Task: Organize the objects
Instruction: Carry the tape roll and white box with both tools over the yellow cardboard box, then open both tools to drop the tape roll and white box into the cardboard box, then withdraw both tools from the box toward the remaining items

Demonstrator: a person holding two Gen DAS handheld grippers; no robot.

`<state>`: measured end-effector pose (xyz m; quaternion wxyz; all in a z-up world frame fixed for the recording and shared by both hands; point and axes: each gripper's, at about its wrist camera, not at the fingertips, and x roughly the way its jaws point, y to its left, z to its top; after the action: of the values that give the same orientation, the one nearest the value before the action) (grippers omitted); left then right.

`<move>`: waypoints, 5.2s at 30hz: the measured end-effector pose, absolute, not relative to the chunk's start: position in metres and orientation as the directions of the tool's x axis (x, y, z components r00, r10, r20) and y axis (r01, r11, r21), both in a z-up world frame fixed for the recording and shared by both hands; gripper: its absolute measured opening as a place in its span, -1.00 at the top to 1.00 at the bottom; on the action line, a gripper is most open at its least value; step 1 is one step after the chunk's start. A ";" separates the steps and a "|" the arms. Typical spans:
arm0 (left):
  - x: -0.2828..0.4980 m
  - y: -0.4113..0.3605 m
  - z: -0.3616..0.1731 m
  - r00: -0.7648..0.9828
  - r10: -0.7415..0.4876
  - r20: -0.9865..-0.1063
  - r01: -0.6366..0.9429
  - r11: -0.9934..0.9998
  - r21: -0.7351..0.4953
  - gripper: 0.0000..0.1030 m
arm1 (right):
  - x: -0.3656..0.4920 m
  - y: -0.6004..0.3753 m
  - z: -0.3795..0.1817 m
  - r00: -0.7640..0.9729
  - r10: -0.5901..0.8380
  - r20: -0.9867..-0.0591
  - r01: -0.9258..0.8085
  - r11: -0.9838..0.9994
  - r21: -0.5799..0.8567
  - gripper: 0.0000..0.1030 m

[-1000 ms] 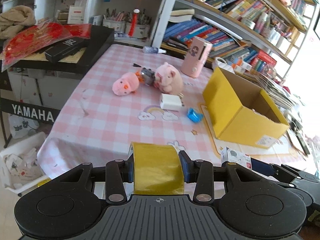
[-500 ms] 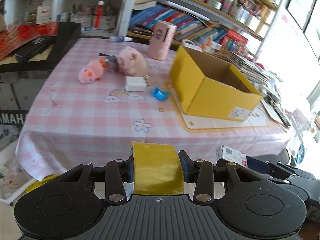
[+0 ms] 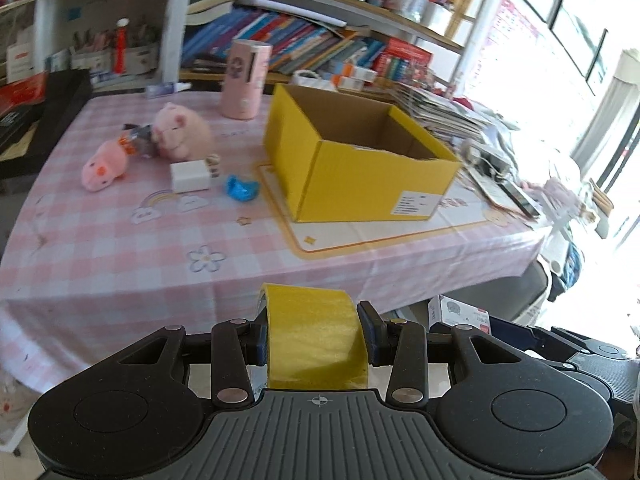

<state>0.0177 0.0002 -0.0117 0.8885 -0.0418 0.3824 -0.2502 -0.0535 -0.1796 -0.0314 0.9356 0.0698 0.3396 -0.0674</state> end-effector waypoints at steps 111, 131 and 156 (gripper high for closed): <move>0.299 -0.211 -0.025 0.693 -0.356 -0.628 0.443 0.896 -0.020 0.19 | 0.279 -0.349 -0.058 0.604 0.053 -0.795 -0.076 0.997 0.008 -0.05; 0.246 -0.202 0.012 0.744 -0.426 -0.515 0.473 0.880 -0.045 -0.43 | 0.244 -0.346 -0.027 0.747 -0.005 -0.665 -0.043 0.998 -0.056 -0.32; 0.115 -0.088 0.006 0.782 -0.321 -0.535 0.333 0.940 -0.077 -0.63 | 0.099 -0.292 -0.010 0.781 -0.114 -0.614 0.177 0.983 0.043 -0.34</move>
<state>0.1151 -0.0883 0.0059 0.9438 0.0107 0.2813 -0.1732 0.0990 -0.2921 -0.0104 0.9423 0.0492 0.3219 -0.0771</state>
